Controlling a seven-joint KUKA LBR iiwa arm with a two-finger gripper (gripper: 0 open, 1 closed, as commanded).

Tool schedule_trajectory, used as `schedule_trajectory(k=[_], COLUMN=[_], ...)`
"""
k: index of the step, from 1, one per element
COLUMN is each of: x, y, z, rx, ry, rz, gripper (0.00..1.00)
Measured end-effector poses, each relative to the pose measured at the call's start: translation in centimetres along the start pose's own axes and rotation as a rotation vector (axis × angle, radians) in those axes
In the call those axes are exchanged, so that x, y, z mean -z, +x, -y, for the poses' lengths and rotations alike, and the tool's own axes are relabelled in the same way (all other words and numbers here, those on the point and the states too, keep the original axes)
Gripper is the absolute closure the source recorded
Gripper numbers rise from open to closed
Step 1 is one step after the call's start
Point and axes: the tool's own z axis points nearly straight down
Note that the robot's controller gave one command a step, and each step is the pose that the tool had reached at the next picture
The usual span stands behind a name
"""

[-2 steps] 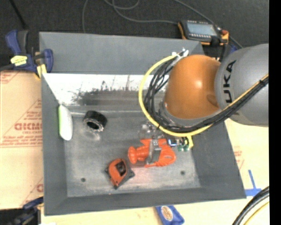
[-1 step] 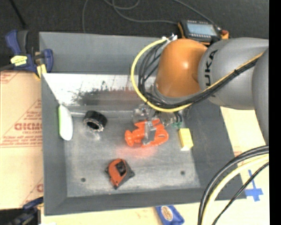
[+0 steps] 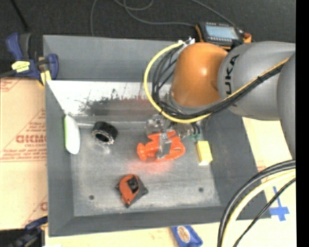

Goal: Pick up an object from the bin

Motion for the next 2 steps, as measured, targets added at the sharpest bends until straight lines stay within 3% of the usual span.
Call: schedule_trajectory(k=[1, 2], x=[4.3, 10.7], y=[1.3, -0.7], z=[-1.8, 0.8], rx=[0.012, -0.004], ry=[0.001, 0.001], rz=[-0.01, -0.001], gripper=[1.0, 1.0])
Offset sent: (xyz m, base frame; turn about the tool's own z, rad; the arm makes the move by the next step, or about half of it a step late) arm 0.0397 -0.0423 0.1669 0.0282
